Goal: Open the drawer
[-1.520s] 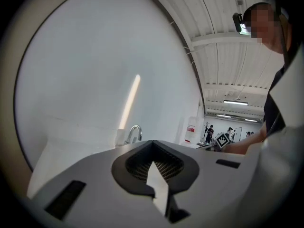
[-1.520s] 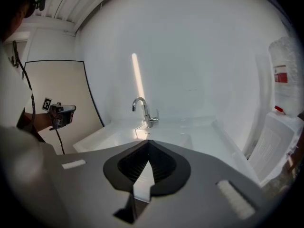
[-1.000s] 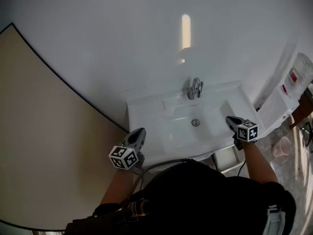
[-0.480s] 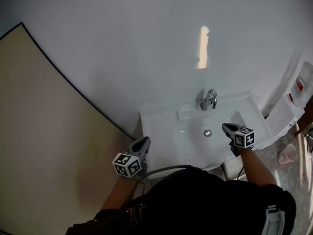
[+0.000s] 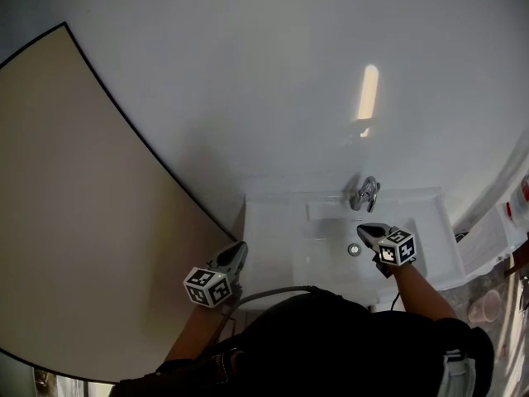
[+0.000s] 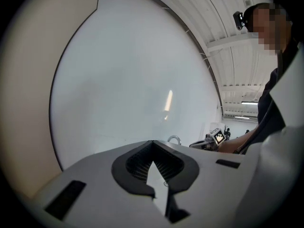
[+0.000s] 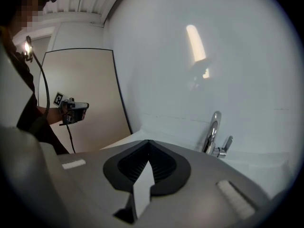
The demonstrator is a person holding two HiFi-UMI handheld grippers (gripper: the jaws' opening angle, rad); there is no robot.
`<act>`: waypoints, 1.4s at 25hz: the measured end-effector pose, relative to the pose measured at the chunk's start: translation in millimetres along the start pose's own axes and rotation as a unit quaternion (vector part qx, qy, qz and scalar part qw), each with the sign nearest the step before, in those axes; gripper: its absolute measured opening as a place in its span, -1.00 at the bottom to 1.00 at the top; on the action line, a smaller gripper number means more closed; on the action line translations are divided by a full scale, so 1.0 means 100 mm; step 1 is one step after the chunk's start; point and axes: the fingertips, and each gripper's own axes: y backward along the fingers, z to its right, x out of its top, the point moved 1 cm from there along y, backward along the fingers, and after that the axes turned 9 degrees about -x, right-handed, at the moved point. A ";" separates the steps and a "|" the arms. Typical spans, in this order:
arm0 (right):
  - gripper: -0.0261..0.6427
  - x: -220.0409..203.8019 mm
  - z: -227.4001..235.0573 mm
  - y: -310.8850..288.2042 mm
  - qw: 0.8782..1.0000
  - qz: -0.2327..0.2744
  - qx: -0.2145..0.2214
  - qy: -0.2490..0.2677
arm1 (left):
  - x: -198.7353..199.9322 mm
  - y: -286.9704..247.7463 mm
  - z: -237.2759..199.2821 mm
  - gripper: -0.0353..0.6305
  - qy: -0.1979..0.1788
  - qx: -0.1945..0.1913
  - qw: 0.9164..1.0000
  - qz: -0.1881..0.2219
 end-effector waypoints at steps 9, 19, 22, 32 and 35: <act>-0.92 0.07 0.42 -0.02 0.998 0.009 0.052 -0.026 | -0.10 -0.56 0.29 -0.89 0.025 0.024 0.999 0.012; -0.92 0.20 0.54 -0.08 0.998 0.057 0.010 -0.026 | -0.15 -0.79 0.18 -0.89 0.032 0.006 0.999 -0.001; -0.92 0.16 0.52 -0.09 0.999 0.048 0.008 -0.020 | -0.12 -0.82 0.15 -0.89 0.032 0.000 1.000 -0.003; -0.92 0.09 0.51 -0.03 0.999 0.042 -0.001 -0.017 | -0.12 -0.92 0.14 -0.89 0.030 -0.022 0.999 -0.012; -0.92 0.08 0.51 -0.02 0.999 0.040 -0.002 -0.021 | -0.11 -0.93 0.14 -0.89 0.029 -0.026 0.999 -0.013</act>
